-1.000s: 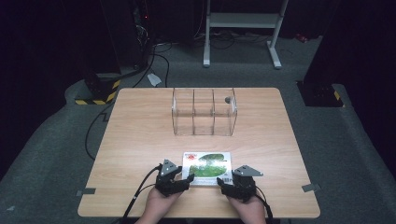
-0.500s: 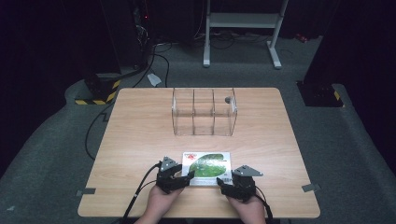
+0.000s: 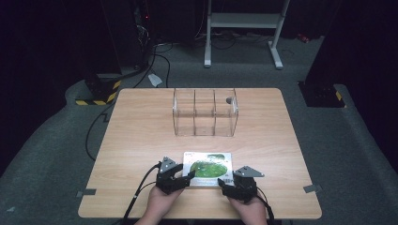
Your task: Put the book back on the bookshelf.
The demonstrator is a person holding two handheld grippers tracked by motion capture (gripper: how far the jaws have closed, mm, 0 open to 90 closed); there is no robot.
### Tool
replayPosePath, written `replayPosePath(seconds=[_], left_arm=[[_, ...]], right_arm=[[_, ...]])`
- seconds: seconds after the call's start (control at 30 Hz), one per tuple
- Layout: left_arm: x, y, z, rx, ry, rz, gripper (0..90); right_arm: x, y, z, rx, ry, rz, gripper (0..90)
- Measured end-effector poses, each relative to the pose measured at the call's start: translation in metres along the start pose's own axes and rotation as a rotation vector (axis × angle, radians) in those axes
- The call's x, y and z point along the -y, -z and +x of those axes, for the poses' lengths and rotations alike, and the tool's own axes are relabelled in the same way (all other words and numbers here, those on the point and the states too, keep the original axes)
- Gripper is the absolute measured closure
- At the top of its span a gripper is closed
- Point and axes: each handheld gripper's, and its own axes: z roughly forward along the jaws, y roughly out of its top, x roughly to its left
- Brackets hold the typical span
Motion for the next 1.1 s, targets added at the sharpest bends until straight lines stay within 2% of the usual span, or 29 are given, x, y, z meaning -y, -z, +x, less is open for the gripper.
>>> replayPosePath(seconds=[0.03, 0.07, 0.1, 0.13, 0.17, 0.2, 0.23, 0.27, 0.3, 0.33, 0.4, 0.5, 0.93, 1.1], left_arm=[[0.0, 0.0, 0.0, 0.0, 0.0, 0.0, 43.9], [-0.001, 0.001, -0.003, 0.04, 0.014, -0.017, 41.9], [-0.001, 0.001, -0.003, 0.04, 0.014, -0.017, 42.3], [-0.002, 0.001, -0.007, 0.037, -0.011, -0.022, 42.1], [-0.002, 0.001, -0.007, 0.037, -0.011, -0.022, 41.7], [-0.002, 0.0, -0.008, 0.009, -0.03, -0.011, 41.2], [-0.002, 0.0, -0.008, 0.009, -0.03, -0.011, 40.7], [-0.001, -0.001, -0.003, -0.04, -0.031, 0.01, 39.8], [-0.001, -0.001, -0.003, -0.04, -0.031, 0.01, 39.2], [0.0, -0.002, 0.002, -0.056, -0.021, 0.028, 39.2], [0.004, -0.006, 0.008, -0.04, 0.033, 0.059, 37.8], [0.005, -0.011, 0.005, -0.03, 0.036, 0.076, 35.2], [0.002, -0.004, 0.002, -0.028, 0.04, 0.031, 37.9], [0.0, 0.0, 0.001, -0.029, 0.024, 0.003, 38.0]], right_arm=[[0.0, 0.0, 0.0, 0.0, 0.0, 0.0, 30.0], [0.0, 0.0, 0.001, -0.007, 0.007, 0.003, 28.3], [0.0, 0.0, 0.001, -0.007, 0.007, 0.003, 28.3], [0.0, -0.001, 0.001, -0.016, 0.026, 0.007, 23.9], [0.0, -0.001, 0.001, -0.016, 0.026, 0.007, 23.9], [0.0, -0.001, 0.002, -0.018, 0.035, 0.01, 22.6], [0.0, -0.001, 0.002, -0.018, 0.035, 0.01, 22.6], [0.0, -0.001, 0.002, -0.017, 0.029, 0.011, 22.2], [0.0, -0.001, 0.002, -0.017, 0.029, 0.011, 22.2], [0.0, 0.0, 0.001, -0.013, 0.028, 0.007, 22.2], [0.0, 0.0, 0.002, -0.012, 0.024, 0.002, 22.9], [0.0, -0.001, 0.002, -0.018, 0.036, 0.01, 22.9], [0.0, -0.001, 0.001, -0.025, 0.035, 0.013, 21.7], [-0.001, -0.002, 0.003, -0.05, 0.059, 0.037, 13.7]])
